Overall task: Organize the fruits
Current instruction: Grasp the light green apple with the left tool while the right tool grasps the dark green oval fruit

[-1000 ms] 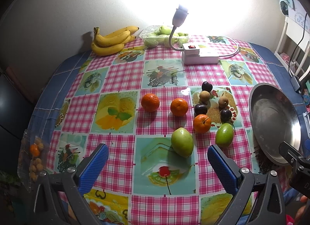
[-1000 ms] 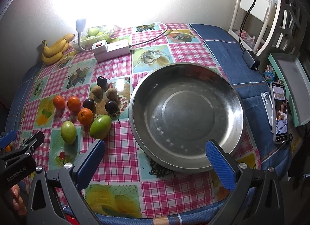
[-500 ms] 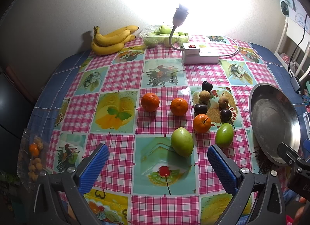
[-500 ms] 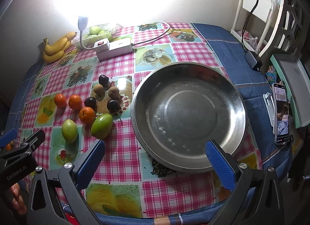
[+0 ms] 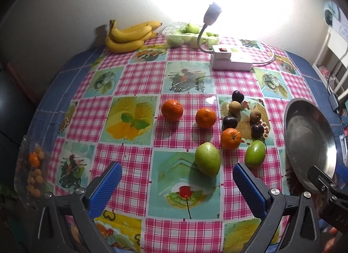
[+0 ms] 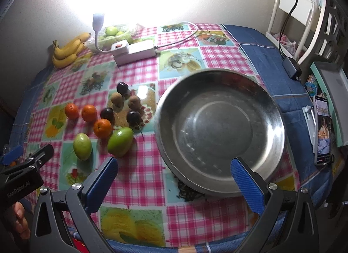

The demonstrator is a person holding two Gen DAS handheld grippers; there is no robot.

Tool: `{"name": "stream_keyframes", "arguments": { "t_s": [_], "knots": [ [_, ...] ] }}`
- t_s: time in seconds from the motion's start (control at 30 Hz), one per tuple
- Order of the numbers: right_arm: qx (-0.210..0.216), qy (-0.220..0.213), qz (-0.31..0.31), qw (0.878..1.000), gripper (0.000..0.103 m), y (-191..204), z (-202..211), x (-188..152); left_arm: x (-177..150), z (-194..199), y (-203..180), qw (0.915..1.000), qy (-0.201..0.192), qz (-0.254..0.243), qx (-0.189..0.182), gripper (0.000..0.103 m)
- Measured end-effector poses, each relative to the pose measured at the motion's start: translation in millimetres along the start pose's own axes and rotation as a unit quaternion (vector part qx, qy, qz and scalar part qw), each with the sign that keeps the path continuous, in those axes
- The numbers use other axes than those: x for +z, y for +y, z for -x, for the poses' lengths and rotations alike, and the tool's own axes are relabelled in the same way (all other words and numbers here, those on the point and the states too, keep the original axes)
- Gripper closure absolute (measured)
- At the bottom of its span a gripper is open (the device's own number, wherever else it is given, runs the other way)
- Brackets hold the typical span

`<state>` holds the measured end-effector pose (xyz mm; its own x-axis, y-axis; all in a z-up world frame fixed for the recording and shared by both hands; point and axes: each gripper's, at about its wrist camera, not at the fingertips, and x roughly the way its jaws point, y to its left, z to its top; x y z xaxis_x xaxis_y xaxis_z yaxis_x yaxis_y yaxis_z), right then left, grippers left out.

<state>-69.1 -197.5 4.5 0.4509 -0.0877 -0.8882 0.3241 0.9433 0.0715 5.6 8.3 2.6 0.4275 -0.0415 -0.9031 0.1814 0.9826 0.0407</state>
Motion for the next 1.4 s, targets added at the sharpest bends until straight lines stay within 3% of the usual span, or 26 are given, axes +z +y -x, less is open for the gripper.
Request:
{"name": "stream_keyframes", "arguments": {
  "t_s": [0.3, 0.43, 0.53, 0.63, 0.8, 0.9, 1.03, 1.4],
  "knots": [
    [0.037, 0.018, 0.009, 0.999, 0.0, 27, -17, 19, 17, -27, 21, 0.9953, 0.041, 0.08, -0.035, 0.0],
    [0.047, 0.037, -0.005, 0.998, 0.0, 33, -30, 28, 28, -33, 26, 0.9929, 0.036, 0.107, -0.035, 0.0],
    [0.053, 0.047, -0.008, 0.997, 0.0, 37, -40, 33, 36, -38, 29, 0.9872, 0.034, 0.132, -0.084, 0.0],
    [0.057, 0.058, -0.015, 0.997, 0.0, 39, -49, 36, 41, -44, 25, 0.9843, 0.038, 0.138, -0.103, 0.0],
    [0.067, 0.076, -0.02, 0.995, 0.001, 44, -61, 39, 46, -52, 16, 0.9866, 0.047, 0.134, -0.08, 0.0],
    [0.072, 0.087, -0.017, 0.994, 0.013, 51, -68, 40, 47, -60, 15, 0.986, 0.065, 0.145, -0.049, 0.0],
    [0.07, 0.099, -0.014, 0.993, 0.017, 56, -76, 40, 42, -71, 13, 0.9845, 0.074, 0.151, -0.05, 0.002],
    [0.069, 0.133, -0.03, 0.988, 0.041, 58, -102, 30, 28, -91, 0, 0.9731, 0.125, 0.163, -0.104, 0.028]
  ]
}}
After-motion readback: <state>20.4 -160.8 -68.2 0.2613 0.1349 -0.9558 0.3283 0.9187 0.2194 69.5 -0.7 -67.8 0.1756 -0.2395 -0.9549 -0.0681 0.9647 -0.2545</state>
